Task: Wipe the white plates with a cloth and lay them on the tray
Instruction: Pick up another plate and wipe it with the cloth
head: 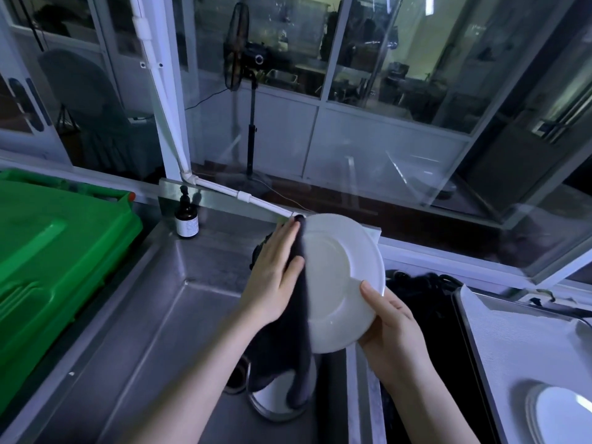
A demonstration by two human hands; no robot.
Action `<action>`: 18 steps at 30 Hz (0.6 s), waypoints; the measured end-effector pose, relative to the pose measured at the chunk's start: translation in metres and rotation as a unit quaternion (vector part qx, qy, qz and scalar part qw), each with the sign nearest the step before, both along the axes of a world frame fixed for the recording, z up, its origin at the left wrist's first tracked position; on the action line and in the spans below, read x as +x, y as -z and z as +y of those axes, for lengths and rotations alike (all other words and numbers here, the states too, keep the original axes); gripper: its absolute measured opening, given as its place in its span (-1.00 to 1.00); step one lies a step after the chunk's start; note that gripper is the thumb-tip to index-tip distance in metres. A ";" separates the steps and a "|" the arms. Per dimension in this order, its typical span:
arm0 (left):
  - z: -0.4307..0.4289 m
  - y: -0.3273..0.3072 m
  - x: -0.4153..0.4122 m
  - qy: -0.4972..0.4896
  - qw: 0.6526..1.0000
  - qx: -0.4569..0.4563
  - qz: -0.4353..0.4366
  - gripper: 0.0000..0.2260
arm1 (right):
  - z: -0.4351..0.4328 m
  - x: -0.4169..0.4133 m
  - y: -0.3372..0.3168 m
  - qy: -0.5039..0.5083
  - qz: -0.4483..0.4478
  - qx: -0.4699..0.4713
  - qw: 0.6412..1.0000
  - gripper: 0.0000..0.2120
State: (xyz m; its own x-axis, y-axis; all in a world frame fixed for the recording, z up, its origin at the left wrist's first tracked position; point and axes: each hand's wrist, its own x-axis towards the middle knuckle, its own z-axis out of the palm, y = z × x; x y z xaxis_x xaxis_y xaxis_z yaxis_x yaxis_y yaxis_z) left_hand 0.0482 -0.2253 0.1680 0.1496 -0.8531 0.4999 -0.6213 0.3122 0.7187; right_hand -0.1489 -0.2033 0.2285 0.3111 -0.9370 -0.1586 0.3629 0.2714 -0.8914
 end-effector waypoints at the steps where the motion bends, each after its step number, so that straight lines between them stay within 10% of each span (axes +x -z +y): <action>1: 0.000 0.004 0.004 -0.007 0.998 0.010 0.057 -0.52 | -0.002 0.002 0.000 0.000 -0.001 -0.006 1.000 -0.67; 6: 0.021 0.028 0.010 -0.094 0.967 0.005 0.239 -0.60 | -0.005 0.021 0.004 0.022 -0.016 -0.003 1.000 -0.69; 12: 0.045 0.050 0.033 -0.180 0.972 0.014 0.152 -0.70 | -0.014 0.046 0.014 0.073 -0.018 0.011 0.997 -0.75; 18: 0.046 0.039 0.062 -0.168 0.974 0.074 0.135 -0.66 | -0.009 0.055 0.030 0.060 0.261 -0.161 0.950 -0.72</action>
State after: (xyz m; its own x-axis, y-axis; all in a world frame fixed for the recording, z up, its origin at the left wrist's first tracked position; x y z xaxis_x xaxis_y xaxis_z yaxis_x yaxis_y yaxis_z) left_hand 0.1105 -0.1793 0.1290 0.5419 -0.7929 0.2786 -0.4530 0.0036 0.8915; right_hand -0.0943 -0.2120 0.1980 0.1570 -0.9869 0.0380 -0.1408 -0.0605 -0.9882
